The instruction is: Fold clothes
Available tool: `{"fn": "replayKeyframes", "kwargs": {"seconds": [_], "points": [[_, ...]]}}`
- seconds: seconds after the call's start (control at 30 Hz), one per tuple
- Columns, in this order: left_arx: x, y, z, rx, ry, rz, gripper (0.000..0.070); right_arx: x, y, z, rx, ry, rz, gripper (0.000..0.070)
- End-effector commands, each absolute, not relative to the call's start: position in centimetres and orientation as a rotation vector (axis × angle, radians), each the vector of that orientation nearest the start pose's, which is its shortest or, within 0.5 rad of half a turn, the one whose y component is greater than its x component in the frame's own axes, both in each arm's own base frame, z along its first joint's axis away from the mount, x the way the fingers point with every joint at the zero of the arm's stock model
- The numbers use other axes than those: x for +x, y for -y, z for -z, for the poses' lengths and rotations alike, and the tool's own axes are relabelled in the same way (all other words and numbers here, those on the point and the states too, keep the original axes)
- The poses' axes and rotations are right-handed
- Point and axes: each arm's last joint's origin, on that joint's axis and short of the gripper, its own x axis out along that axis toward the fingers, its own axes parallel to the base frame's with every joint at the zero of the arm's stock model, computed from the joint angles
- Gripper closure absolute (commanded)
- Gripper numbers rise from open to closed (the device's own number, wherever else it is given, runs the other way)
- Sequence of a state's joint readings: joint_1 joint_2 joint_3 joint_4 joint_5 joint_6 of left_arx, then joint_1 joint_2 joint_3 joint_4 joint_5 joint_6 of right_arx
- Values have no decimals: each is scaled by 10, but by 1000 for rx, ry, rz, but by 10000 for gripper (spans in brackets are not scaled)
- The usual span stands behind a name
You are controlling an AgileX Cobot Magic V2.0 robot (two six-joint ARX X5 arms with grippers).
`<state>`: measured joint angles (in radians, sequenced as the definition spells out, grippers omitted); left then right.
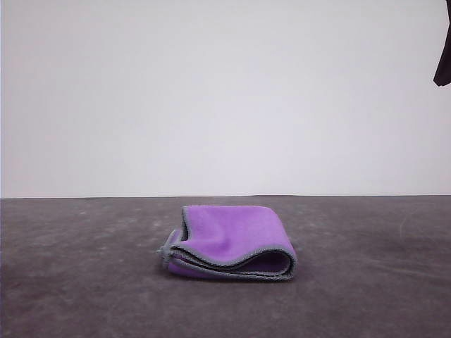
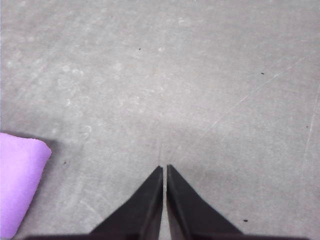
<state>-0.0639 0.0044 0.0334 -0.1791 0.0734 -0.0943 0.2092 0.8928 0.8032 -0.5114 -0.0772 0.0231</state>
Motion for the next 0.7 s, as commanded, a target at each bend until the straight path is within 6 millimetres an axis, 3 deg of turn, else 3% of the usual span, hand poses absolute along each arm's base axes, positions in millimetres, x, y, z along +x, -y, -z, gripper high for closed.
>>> {"fn": "replayKeyframes", "kwargs": {"seconds": [0.0, 0.37, 0.53, 0.67], "points": [[95, 8, -150, -98, -182, 125, 700, 181, -41, -295, -7, -593, -272, 693], [95, 8, -150, -98, -182, 126, 700, 180, -42, -296, -15, -591, -276, 693], [95, 8, -150, -98, -182, 125, 700, 168, -34, -305, -136, -499, -219, 693], [95, 8, -150, -98, -182, 125, 700, 153, -22, -305, -137, -367, -162, 693]]}}
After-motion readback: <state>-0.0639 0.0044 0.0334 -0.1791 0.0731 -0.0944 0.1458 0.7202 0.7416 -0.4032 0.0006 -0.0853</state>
